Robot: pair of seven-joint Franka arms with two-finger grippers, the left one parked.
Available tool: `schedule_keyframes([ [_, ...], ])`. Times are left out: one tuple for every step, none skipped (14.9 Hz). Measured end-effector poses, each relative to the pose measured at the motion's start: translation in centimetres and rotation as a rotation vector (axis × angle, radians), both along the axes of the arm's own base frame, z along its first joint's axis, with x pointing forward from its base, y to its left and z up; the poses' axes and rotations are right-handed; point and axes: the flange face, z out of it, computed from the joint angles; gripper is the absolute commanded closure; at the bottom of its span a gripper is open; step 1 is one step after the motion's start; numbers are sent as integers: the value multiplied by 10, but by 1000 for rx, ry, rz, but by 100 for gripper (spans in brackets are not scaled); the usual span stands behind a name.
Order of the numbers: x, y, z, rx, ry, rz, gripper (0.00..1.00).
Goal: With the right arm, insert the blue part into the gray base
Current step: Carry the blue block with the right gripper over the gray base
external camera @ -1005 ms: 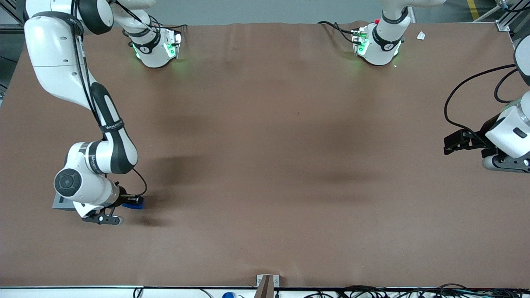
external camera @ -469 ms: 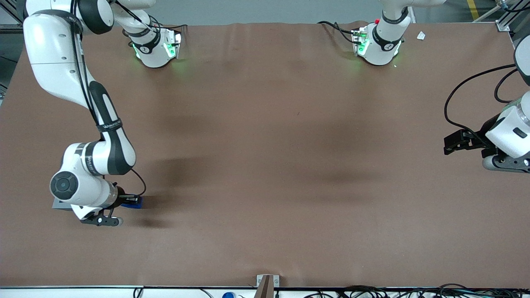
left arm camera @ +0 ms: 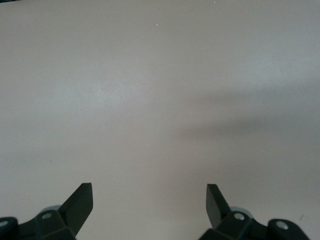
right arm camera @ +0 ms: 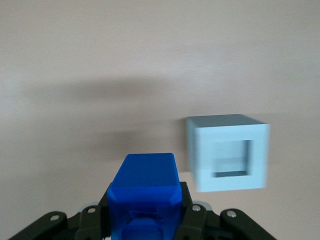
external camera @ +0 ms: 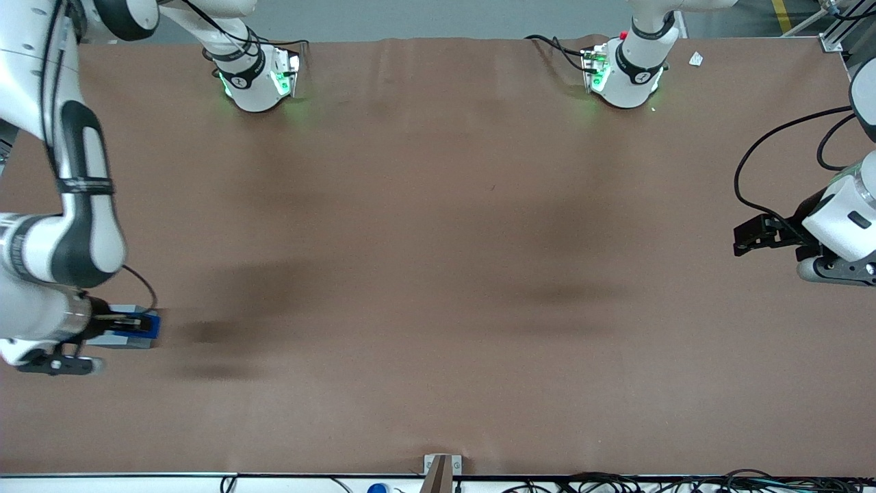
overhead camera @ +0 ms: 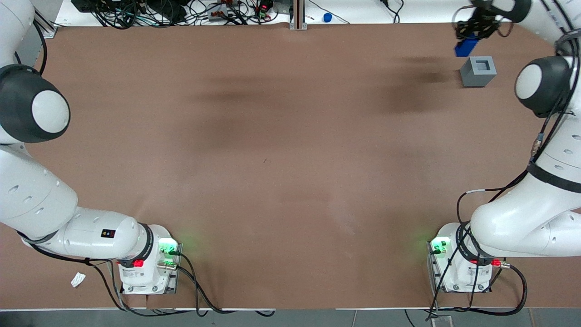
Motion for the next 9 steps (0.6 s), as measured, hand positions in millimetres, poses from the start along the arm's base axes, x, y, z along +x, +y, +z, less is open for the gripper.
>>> schedule_keyframes([
  [-4,-22,-1,3,0,15,100],
  [-7,-39,-3,4,-7,27,100],
  [-7,-51,-6,1,-23,37,100],
  [-6,-56,-9,-2,-36,44,100],
  [-5,-57,-15,-2,-41,50,100],
  [-4,-56,-22,-2,-45,53,100],
  [-2,-56,-31,-4,-51,54,100],
  [-1,-57,-39,-5,-55,55,100],
  [0,-58,-46,-6,-55,57,100],
])
